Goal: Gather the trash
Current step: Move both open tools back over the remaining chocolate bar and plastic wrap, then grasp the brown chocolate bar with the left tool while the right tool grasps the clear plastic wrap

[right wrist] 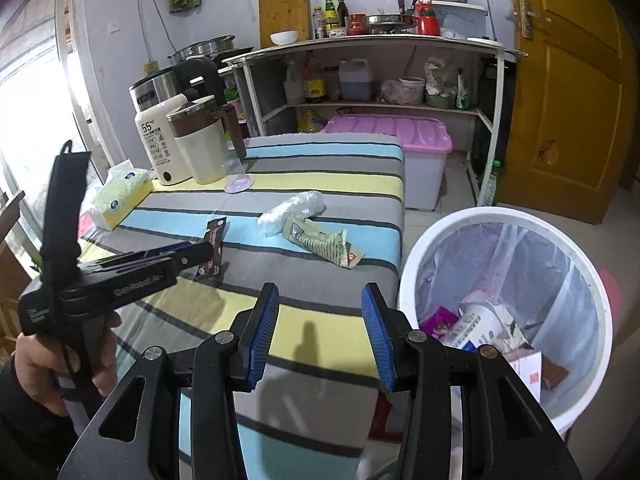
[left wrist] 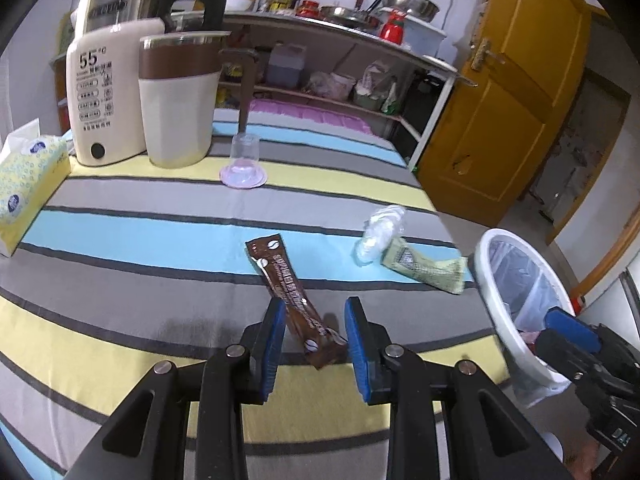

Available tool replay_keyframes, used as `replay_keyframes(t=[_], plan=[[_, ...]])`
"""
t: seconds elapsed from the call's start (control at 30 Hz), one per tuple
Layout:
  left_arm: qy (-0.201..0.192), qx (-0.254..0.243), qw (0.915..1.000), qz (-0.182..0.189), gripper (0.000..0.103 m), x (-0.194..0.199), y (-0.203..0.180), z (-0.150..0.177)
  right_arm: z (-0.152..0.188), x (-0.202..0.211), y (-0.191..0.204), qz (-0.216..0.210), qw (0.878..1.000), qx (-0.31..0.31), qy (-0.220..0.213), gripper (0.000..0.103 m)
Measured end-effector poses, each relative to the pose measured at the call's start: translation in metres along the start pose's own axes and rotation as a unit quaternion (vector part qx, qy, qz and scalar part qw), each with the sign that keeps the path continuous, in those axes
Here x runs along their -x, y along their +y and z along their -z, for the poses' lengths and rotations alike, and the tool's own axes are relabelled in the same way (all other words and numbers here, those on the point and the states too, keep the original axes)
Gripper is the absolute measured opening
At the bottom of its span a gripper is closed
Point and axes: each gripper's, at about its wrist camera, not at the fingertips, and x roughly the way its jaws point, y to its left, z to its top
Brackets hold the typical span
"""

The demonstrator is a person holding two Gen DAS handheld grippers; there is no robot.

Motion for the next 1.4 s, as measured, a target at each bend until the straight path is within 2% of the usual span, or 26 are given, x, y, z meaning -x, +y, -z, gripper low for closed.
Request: replay_keyframes(t=[0.17, 0.37, 0.47, 0.6, 0.8, 1.03, 1.4], plan=[[0.016, 0.011, 0.9998, -0.009, 0.030, -0.014, 0.005, -0.002, -0.008, -0.012, 0.000, -0.002, 1.000, 0.002, 0.004, 0.044], [0.016, 0.006, 0.9998, -0.013, 0.030, -0.017, 0.004, -0.005, -0.020, -0.027, -0.001, -0.005, 1.000, -0.002, 0.013, 0.044], [0.018, 0.004, 0.9997, -0.013, 0.016, -0.016, 0.006, -0.004, -0.025, -0.032, 0.002, -0.009, 1.000, -0.006, 0.014, 0.044], [0.014, -0.004, 0.9999, -0.003, 0.010, -0.011, 0.009, -0.003, -0.032, -0.039, 0.006, -0.013, 1.000, -0.012, 0.019, 0.044], [-0.006, -0.014, 0.9999, 0.007, 0.009, 0.005, 0.016, -0.001, -0.043, -0.052, 0.017, -0.023, 0.999, -0.016, 0.026, 0.044], [-0.017, -0.004, 0.9998, 0.012, 0.009, 0.019, 0.034, 0.002, -0.060, -0.083, 0.026, -0.031, 0.998, -0.033, 0.041, 0.044], [-0.017, 0.016, 0.9994, 0.023, 0.009, 0.021, 0.059, 0.000, -0.075, -0.143, 0.023, -0.008, 0.994, -0.070, 0.083, 0.042]])
